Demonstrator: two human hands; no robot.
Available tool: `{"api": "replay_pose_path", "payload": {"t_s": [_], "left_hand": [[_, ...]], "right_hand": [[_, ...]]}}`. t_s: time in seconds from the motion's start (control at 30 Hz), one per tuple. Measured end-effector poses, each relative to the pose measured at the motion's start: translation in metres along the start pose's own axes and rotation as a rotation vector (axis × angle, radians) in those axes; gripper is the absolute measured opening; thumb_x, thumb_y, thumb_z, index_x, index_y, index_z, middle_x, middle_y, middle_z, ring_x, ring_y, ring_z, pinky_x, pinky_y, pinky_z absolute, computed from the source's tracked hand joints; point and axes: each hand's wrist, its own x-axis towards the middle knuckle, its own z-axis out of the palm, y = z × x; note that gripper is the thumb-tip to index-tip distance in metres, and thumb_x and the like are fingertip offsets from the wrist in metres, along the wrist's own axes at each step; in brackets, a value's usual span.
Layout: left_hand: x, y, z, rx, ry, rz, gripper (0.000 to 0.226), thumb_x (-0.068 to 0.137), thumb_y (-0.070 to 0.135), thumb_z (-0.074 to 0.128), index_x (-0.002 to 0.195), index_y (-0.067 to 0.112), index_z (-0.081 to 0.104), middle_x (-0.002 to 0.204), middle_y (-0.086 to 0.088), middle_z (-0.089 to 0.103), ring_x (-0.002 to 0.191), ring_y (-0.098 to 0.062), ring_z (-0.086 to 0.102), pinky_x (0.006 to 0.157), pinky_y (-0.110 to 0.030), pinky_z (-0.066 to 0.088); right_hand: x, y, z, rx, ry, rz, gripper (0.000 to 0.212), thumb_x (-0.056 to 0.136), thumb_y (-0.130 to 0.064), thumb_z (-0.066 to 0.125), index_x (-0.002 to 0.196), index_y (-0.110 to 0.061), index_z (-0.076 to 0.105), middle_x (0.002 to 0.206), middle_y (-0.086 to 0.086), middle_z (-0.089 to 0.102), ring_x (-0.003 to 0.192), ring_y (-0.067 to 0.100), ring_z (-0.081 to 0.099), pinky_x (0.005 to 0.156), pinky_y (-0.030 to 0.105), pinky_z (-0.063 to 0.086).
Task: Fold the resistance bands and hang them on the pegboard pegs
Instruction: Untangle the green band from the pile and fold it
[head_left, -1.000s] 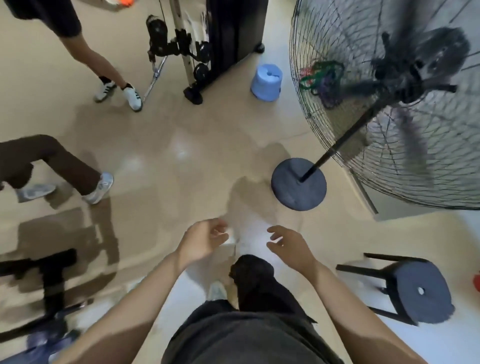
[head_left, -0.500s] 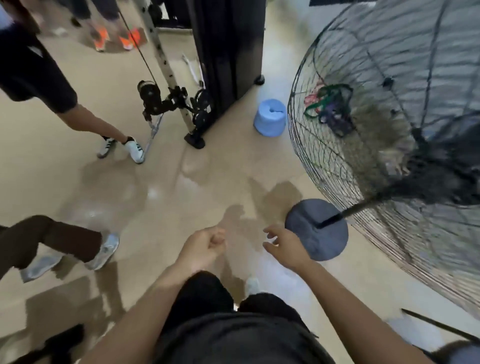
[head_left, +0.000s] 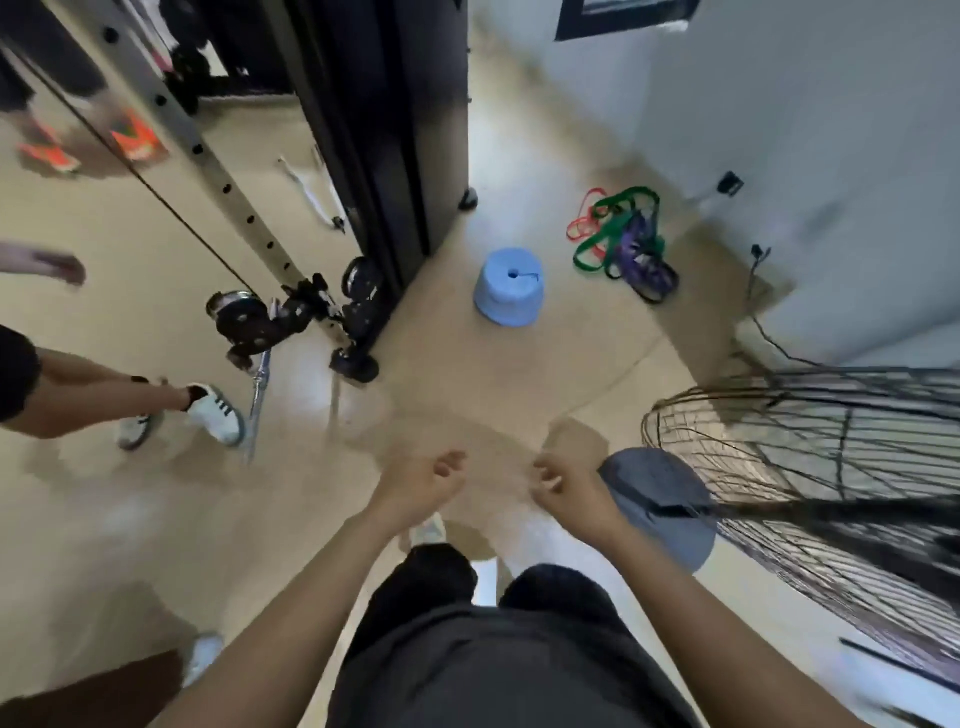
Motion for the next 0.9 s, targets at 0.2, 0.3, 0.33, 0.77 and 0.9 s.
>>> {"api": "replay_pose_path", "payload": {"t_s": [0.2,0.3,0.33,0.77,0.9], "left_hand": [[0.109,0.046,-0.097,0.149,-0.088,0.118,0.030,0.090,0.033,0.071,0.120,0.034,0.070,0.106,0.017,0.071,0.097,-0.001,0.067,0.081,-0.024,0.058],[0.164,0.071,-0.123,0.216,-0.129,0.147,0.029,0.089,0.031,0.073,0.117,0.034,0.070,0.102,0.017,0.071,0.094,-0.004,0.068,0.087,-0.032,0.058],[0.181,0.080,-0.130,0.236,-0.139,0.160,0.029,0.089,0.031,0.073,0.117,0.033,0.071,0.101,0.016,0.071,0.094,-0.005,0.069,0.087,-0.031,0.058],[0.367,0.215,-0.193,0.415,-0.294,0.227,0.031,0.089,0.031,0.074,0.120,0.028,0.072,0.100,0.014,0.074,0.092,-0.004,0.070,0.086,-0.035,0.059],[0.431,0.261,-0.202,0.373,-0.330,0.253,0.026,0.089,0.028,0.074,0.116,0.030,0.073,0.098,0.014,0.074,0.092,-0.006,0.071,0.088,-0.038,0.059]], "right_hand": [[0.073,-0.061,-0.030,0.106,0.071,0.102,0.040,0.094,-0.029,0.064,0.133,-0.023,0.057,0.112,-0.006,0.060,0.099,0.016,0.062,0.092,0.034,0.052],[0.119,-0.074,-0.050,0.191,0.157,0.170,0.038,0.092,-0.030,0.066,0.129,-0.021,0.061,0.108,-0.005,0.061,0.095,0.015,0.063,0.093,0.031,0.053],[0.137,-0.076,-0.057,0.208,0.186,0.191,0.037,0.092,-0.031,0.066,0.128,-0.022,0.062,0.108,-0.006,0.063,0.091,0.012,0.062,0.088,0.014,0.049],[0.270,-0.072,-0.169,0.524,0.375,0.413,0.029,0.094,-0.024,0.064,0.123,-0.020,0.063,0.111,0.001,0.069,0.088,0.012,0.058,0.066,-0.004,0.035],[0.306,-0.069,-0.200,0.567,0.406,0.472,0.036,0.093,-0.026,0.064,0.128,-0.017,0.063,0.114,0.002,0.069,0.089,0.013,0.058,0.065,-0.003,0.036]]}}
